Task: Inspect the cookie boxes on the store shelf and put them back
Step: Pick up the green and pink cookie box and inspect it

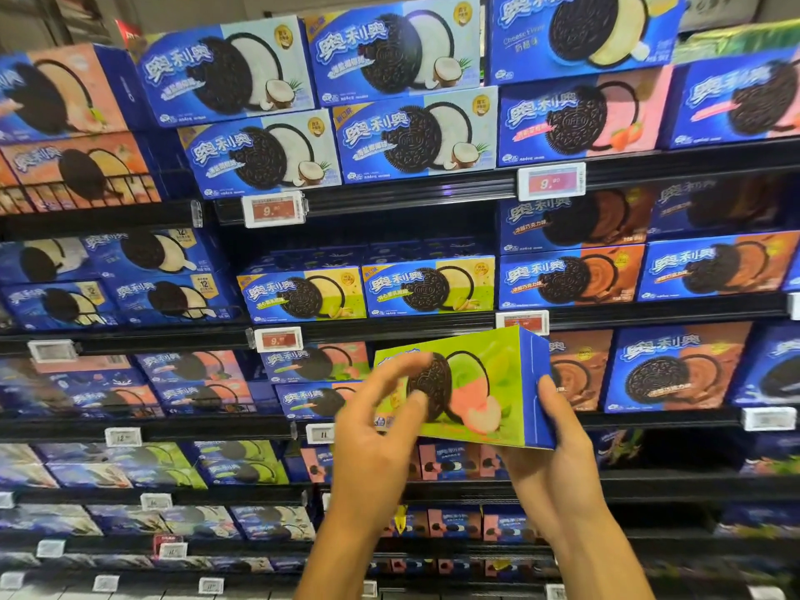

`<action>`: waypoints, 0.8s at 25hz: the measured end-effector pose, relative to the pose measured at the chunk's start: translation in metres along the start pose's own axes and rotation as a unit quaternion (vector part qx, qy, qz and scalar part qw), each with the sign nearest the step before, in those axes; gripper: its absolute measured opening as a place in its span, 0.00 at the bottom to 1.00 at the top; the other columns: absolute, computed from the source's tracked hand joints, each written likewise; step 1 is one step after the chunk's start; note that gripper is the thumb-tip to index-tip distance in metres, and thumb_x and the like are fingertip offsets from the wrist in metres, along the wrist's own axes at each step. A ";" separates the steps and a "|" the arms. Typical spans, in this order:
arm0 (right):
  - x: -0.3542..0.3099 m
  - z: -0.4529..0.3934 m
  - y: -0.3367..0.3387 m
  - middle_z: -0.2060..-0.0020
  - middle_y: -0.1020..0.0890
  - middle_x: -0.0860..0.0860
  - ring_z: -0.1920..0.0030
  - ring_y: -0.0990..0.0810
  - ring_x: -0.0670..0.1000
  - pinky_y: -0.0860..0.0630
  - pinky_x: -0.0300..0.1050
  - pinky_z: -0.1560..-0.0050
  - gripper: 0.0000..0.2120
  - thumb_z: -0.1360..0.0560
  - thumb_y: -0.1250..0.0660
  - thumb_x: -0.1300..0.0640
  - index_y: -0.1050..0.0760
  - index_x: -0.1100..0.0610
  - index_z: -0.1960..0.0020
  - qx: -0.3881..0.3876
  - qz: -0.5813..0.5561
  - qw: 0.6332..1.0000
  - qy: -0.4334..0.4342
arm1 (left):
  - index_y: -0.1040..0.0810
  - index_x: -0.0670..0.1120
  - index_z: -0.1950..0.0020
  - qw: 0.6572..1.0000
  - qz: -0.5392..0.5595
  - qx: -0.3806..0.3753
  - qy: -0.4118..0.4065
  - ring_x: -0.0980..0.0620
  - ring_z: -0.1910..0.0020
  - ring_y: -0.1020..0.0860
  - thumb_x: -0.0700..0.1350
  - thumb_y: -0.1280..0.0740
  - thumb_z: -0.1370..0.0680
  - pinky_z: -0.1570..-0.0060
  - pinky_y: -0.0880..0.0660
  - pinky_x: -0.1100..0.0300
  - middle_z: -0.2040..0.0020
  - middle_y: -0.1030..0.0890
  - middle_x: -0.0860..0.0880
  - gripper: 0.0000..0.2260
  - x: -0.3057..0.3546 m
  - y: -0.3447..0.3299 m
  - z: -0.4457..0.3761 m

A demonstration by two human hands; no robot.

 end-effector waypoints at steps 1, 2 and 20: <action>0.000 -0.001 0.003 0.38 0.17 0.58 0.43 0.17 0.56 0.22 0.53 0.43 0.23 0.28 0.33 0.42 0.17 0.52 0.38 0.002 -0.017 1.000 -0.007 | 0.19 0.57 0.42 0.997 -0.026 0.066 0.018 0.57 0.40 0.21 0.42 0.32 0.22 0.43 0.23 0.58 0.42 0.18 0.56 0.13 -0.008 0.011 -0.004; 0.000 -0.002 0.006 0.37 0.18 0.58 0.41 0.18 0.57 0.24 0.55 0.40 0.25 0.30 0.30 0.41 0.18 0.52 0.36 -0.001 -0.037 0.999 -0.012 | 0.21 0.55 0.41 0.991 -0.039 0.120 0.054 0.56 0.40 0.22 0.40 0.32 0.21 0.43 0.24 0.59 0.41 0.19 0.56 0.13 -0.018 0.023 -0.008; -0.002 -0.012 0.022 0.32 0.21 0.57 0.36 0.20 0.60 0.23 0.60 0.38 0.29 0.29 0.29 0.39 0.21 0.51 0.32 -0.059 -0.187 0.980 0.000 | 0.16 0.51 0.46 0.975 0.063 0.151 0.148 0.55 0.49 0.16 0.57 0.28 0.33 0.48 0.19 0.61 0.50 0.13 0.51 0.18 -0.058 0.034 -0.004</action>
Point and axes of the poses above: each hand's wrist, its own z-axis away from the middle knuckle, its own y-axis out of the back of the hand, x = y × z, the point moved 3 cm from there along -z, towards the middle knuckle
